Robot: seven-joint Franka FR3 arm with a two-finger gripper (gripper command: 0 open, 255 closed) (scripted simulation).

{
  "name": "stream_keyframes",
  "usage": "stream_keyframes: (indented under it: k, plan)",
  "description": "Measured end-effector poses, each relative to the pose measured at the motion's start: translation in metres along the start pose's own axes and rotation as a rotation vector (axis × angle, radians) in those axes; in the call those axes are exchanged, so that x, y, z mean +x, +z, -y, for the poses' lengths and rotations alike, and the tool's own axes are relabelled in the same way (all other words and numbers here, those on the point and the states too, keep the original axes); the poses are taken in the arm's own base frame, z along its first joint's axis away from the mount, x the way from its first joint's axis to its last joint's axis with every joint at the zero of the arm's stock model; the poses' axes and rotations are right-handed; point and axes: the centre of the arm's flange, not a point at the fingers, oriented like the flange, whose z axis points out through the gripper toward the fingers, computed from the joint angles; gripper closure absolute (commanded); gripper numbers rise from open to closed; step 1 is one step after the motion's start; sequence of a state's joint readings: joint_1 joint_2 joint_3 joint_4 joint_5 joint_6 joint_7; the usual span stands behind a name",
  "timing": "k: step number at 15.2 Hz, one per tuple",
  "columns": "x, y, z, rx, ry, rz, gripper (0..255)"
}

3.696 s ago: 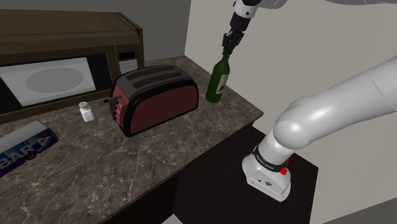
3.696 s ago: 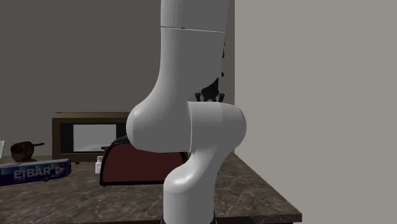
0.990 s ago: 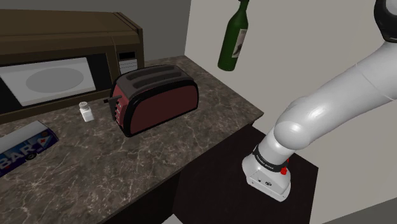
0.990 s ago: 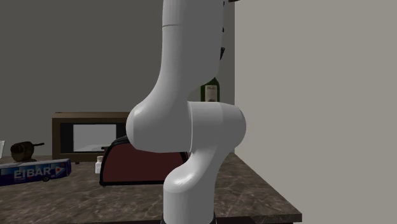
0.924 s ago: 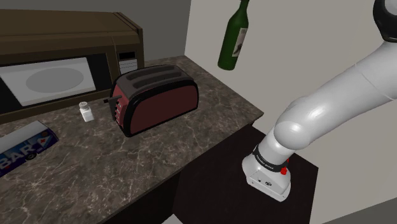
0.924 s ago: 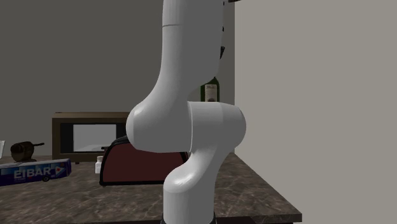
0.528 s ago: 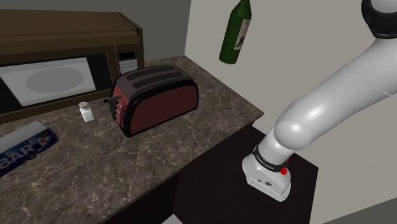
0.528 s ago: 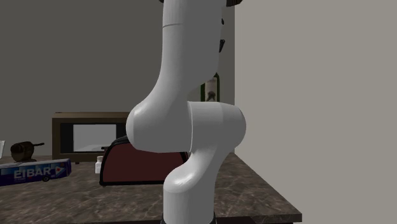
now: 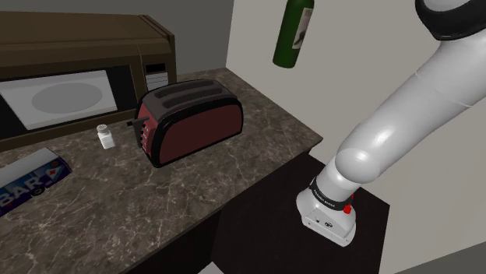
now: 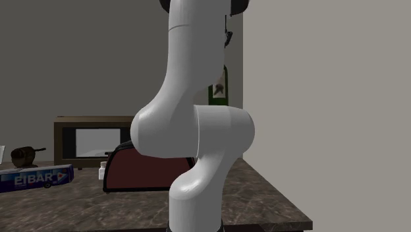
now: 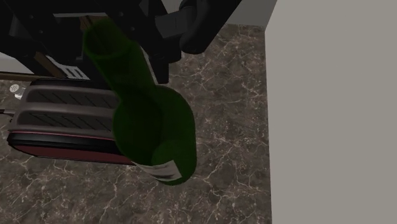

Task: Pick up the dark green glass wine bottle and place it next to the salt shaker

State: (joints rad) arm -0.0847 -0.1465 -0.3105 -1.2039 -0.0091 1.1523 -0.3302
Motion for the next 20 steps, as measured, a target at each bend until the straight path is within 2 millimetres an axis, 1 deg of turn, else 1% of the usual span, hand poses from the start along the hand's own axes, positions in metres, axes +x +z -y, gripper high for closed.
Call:
stream_keyframes:
  k: [6, 7, 9, 15, 18, 19, 20]
  plan:
    - [0.003, -0.031, -0.001, 0.0, 0.0, 0.0, 255]
    - [0.004, -0.031, 0.004, 0.0, -0.001, 0.0, 255]
    - [0.008, -0.026, 0.026, 0.001, -0.002, 0.0, 255]
    - [0.024, 0.006, 0.092, 0.001, -0.002, 0.001, 255]
    - [0.032, 0.021, 0.131, 0.0, -0.002, 0.002, 255]
    - [0.031, 0.027, 0.143, 0.0, -0.002, 0.001, 255]
    - [0.036, 0.03, 0.155, 0.0, -0.002, 0.001, 255]
